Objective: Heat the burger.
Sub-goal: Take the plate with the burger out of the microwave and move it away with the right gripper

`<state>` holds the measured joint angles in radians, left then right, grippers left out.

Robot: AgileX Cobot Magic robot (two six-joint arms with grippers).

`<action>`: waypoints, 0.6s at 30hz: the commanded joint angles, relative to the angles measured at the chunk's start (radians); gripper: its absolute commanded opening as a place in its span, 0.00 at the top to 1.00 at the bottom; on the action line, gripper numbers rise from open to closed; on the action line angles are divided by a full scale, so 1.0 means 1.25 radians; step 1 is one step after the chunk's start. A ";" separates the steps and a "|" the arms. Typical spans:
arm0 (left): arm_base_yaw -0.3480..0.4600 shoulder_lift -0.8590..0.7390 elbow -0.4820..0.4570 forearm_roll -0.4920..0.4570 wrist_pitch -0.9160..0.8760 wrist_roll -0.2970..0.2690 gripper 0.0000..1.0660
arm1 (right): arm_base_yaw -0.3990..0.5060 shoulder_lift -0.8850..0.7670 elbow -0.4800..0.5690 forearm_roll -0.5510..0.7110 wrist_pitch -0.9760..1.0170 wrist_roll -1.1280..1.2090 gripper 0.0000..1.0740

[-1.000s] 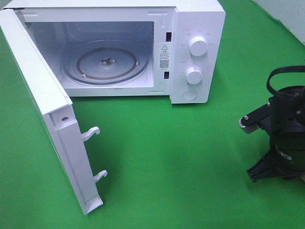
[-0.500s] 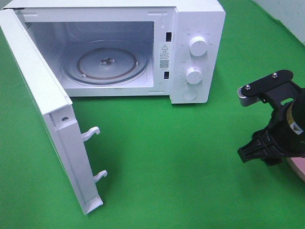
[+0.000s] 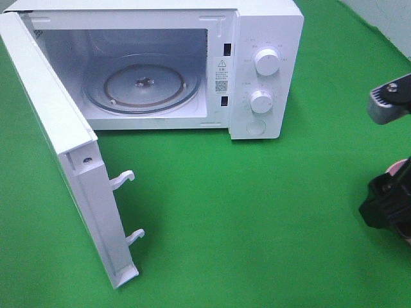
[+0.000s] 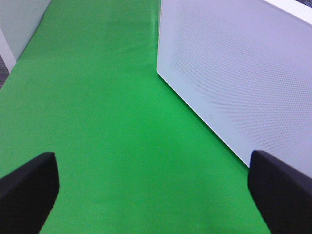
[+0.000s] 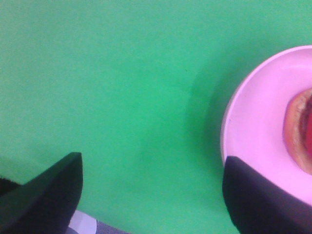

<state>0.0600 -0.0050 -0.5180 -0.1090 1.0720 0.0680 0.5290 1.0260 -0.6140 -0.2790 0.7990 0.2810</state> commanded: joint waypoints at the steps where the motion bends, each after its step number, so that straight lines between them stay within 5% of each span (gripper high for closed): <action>1: 0.004 -0.004 0.002 -0.001 -0.002 -0.002 0.08 | -0.002 -0.090 -0.002 0.002 0.088 -0.027 0.29; 18: 0.004 -0.004 0.002 -0.001 -0.002 -0.002 0.08 | -0.002 -0.460 0.050 0.005 0.188 -0.058 0.29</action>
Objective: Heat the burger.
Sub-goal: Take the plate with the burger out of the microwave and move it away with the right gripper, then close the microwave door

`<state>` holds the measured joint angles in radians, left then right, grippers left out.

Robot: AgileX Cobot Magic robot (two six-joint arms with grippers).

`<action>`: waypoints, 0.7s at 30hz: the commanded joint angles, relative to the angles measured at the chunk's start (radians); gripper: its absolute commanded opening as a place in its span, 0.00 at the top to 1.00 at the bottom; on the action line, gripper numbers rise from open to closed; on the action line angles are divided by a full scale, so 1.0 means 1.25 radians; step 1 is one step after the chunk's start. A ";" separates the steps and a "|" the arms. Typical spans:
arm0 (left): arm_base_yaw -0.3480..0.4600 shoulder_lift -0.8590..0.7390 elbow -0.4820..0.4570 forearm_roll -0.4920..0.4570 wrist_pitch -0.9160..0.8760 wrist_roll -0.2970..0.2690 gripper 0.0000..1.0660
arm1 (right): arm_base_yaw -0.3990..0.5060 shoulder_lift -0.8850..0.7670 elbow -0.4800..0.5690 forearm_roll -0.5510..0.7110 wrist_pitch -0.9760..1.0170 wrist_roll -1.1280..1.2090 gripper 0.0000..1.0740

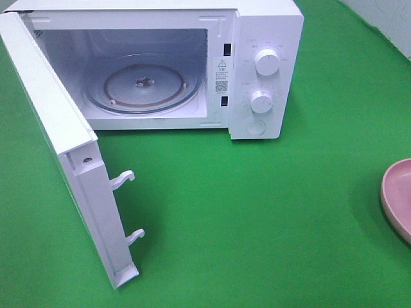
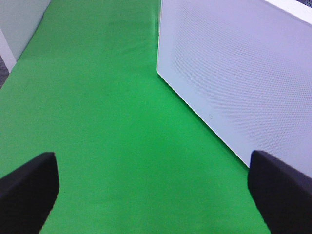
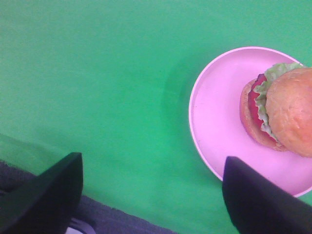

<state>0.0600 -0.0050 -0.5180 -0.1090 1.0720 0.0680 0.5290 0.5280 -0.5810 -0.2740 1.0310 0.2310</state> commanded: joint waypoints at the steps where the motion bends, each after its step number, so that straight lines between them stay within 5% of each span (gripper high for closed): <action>1: 0.004 -0.004 0.002 -0.001 -0.002 -0.002 0.08 | -0.002 -0.088 0.034 0.001 0.002 -0.019 0.29; 9: 0.004 -0.004 0.002 -0.001 -0.002 -0.002 0.08 | -0.081 -0.198 0.064 0.038 -0.041 -0.021 0.29; 21: 0.004 -0.004 0.002 -0.001 -0.002 -0.002 0.08 | -0.313 -0.398 0.071 0.117 -0.058 -0.122 0.29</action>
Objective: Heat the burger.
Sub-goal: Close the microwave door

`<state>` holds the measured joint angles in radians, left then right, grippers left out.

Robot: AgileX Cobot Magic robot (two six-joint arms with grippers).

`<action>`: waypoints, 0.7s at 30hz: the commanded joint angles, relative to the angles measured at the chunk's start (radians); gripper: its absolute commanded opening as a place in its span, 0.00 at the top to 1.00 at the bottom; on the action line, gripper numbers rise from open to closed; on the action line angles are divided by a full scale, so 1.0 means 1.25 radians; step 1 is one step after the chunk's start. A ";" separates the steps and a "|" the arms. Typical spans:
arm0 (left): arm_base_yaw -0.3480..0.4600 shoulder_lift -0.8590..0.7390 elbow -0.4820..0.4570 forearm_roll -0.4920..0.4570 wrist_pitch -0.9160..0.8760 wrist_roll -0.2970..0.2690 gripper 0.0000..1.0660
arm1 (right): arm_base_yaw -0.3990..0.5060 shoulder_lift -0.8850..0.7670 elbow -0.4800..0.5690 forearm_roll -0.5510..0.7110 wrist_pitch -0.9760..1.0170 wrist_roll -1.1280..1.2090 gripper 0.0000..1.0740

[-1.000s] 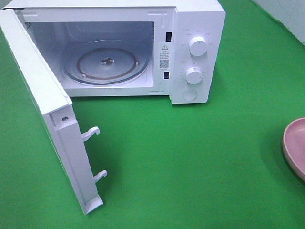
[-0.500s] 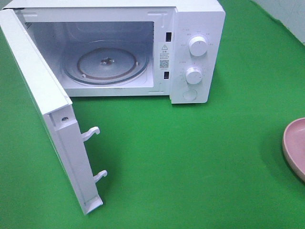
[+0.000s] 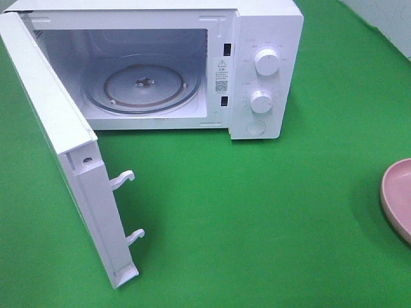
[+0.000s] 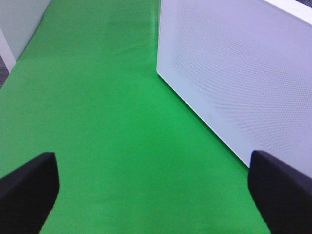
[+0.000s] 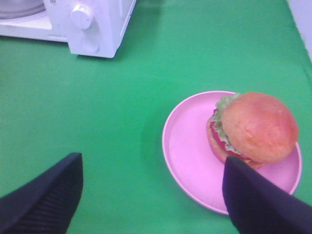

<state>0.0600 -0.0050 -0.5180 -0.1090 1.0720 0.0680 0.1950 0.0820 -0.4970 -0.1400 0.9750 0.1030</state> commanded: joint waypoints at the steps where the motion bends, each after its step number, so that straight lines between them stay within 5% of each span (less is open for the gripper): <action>1: 0.004 -0.004 0.002 -0.001 -0.002 -0.002 0.08 | -0.046 -0.041 0.004 0.010 -0.013 -0.019 0.29; 5: 0.004 -0.005 0.002 -0.002 -0.002 -0.001 0.08 | -0.108 -0.091 0.005 0.011 -0.013 -0.021 0.29; 21: 0.004 -0.004 0.002 -0.001 -0.002 -0.002 0.08 | -0.108 -0.090 0.005 0.011 -0.013 -0.021 0.29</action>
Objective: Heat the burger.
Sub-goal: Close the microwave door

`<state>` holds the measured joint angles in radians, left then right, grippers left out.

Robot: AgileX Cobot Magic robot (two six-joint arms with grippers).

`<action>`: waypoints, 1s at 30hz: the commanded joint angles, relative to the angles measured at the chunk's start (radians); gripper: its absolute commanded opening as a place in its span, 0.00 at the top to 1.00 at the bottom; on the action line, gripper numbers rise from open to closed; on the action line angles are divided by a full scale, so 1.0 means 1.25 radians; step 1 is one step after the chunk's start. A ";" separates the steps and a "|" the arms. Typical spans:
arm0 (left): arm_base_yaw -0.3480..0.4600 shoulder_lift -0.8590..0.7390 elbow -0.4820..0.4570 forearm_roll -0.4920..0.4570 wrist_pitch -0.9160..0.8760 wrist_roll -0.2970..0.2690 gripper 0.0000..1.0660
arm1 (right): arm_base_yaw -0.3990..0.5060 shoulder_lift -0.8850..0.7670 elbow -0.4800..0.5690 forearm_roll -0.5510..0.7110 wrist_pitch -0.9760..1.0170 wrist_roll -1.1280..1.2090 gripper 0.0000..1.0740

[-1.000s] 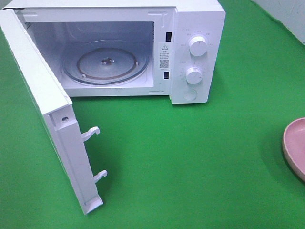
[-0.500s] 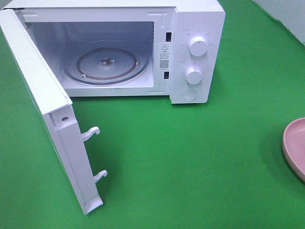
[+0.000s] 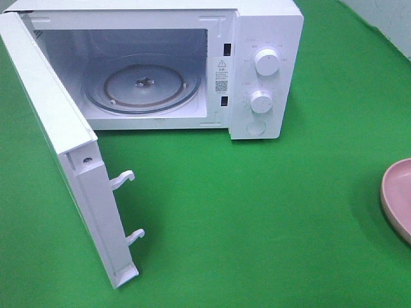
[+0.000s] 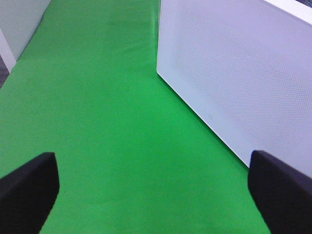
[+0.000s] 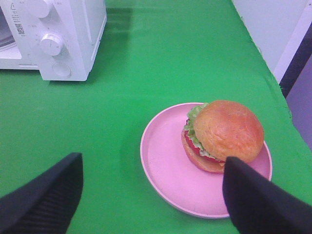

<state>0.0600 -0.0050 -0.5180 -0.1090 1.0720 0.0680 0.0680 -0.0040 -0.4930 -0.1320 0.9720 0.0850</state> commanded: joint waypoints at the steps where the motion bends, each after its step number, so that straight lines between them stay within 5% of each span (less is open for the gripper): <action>1: 0.004 -0.004 0.002 -0.001 -0.002 -0.002 0.08 | -0.006 -0.022 0.002 0.005 -0.010 -0.006 0.29; 30: 0.004 -0.004 0.002 0.002 -0.002 -0.005 0.08 | -0.006 -0.022 0.002 0.005 -0.010 -0.006 0.29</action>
<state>0.0600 -0.0050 -0.5180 -0.1090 1.0720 0.0680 0.0680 -0.0040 -0.4930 -0.1320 0.9720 0.0850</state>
